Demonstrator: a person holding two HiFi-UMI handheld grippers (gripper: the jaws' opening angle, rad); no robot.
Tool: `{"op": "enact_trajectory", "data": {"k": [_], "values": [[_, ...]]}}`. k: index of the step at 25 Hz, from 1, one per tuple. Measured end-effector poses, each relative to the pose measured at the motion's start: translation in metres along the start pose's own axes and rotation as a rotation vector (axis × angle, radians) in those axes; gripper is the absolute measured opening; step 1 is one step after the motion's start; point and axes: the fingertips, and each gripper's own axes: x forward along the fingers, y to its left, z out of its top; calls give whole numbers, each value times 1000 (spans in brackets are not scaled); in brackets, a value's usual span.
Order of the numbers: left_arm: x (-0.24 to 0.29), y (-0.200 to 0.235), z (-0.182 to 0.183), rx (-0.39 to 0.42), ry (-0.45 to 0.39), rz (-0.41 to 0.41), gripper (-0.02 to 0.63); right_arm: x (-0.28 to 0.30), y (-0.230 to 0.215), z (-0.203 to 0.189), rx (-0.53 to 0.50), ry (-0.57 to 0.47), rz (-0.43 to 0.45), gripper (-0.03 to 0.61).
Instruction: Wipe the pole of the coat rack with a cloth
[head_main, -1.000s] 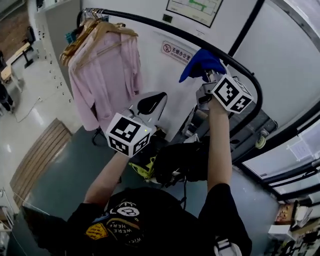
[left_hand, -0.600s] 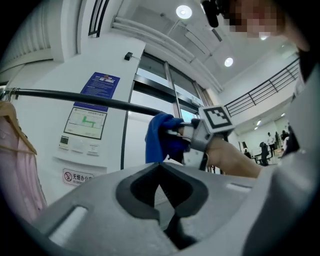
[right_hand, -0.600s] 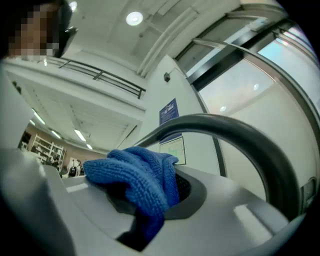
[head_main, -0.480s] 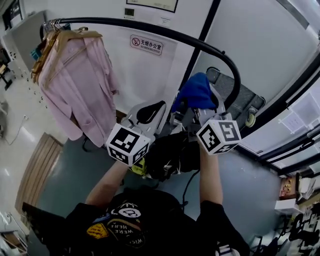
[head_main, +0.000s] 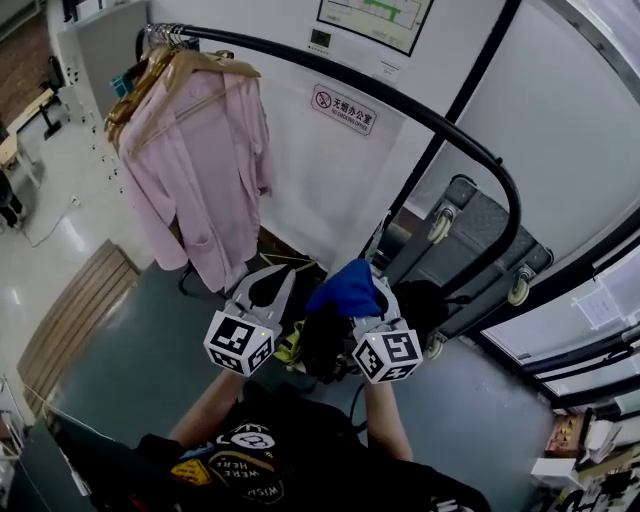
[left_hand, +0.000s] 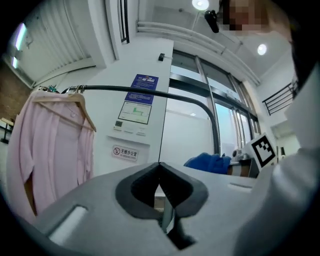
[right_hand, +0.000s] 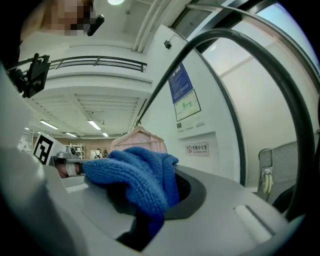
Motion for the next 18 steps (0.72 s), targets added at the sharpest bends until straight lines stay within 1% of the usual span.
{"op": "enact_trajectory", "data": {"k": [2,5,8,13,18], "values": [[-11,7,-2,7,-3,31,-3,-1,2,-12,36,16,13,57],[-20,13,-1,5,0,52,-3,0,8,-23,60,37,31,57],[-26,15,-1,0,7,58,-3,5,18,-30,68,51,57,57],[-29,12,-10,1,36,65,-3,8,31,-32,73,49,98,57],[-28,13,-21,-30,64,49,-3,5,31,-28,93,13,82,57]]}}
